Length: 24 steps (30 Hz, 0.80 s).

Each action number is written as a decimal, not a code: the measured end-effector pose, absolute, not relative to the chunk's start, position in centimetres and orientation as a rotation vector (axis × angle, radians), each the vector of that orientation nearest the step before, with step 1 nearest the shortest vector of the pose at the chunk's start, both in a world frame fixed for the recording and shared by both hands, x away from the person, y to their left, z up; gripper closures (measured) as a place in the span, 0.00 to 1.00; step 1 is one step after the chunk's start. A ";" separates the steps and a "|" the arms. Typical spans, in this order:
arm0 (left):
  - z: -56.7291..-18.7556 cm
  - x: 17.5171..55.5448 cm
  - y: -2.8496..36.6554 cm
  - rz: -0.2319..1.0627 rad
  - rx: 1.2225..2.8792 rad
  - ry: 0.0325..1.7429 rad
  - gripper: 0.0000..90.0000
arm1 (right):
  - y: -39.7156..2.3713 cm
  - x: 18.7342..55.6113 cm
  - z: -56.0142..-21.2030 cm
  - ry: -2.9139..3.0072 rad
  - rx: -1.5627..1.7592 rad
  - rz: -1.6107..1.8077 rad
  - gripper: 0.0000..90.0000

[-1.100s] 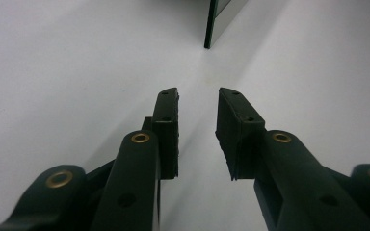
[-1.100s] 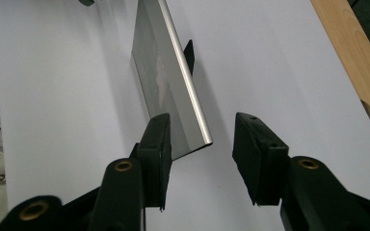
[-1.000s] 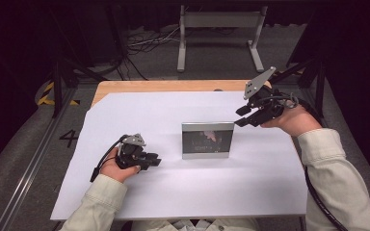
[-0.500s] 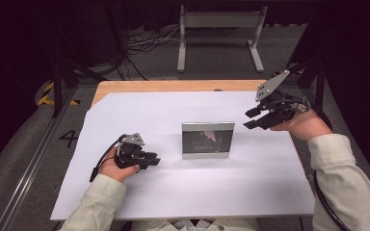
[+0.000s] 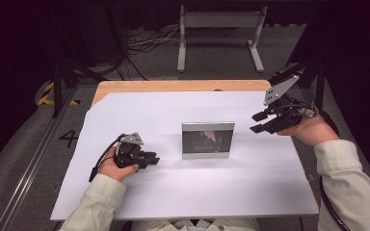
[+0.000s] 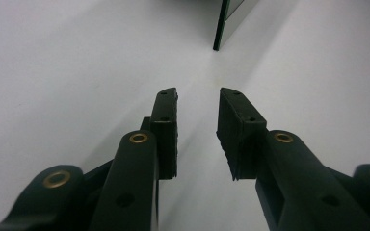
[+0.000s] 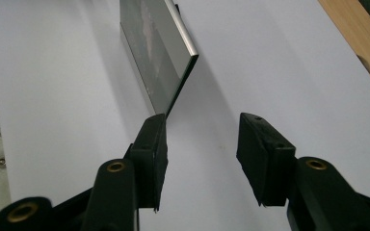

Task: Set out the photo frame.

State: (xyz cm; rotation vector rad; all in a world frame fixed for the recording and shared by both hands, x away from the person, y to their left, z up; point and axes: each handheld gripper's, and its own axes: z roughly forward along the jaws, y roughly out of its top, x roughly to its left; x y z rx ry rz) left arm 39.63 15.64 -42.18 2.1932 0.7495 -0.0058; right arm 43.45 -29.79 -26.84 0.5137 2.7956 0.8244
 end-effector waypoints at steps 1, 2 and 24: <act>-42.2 39.6 15.7 -0.008 2.192 0.753 0.77 | -29.9 43.4 -27.0 2.795 0.518 0.826 0.59; -42.2 39.6 15.7 -0.010 2.190 0.752 0.77 | -30.1 43.4 -27.1 2.793 0.524 0.831 0.59; -42.2 39.8 16.0 -0.006 2.182 0.766 0.76 | -32.7 42.8 -29.5 2.791 0.621 0.862 0.58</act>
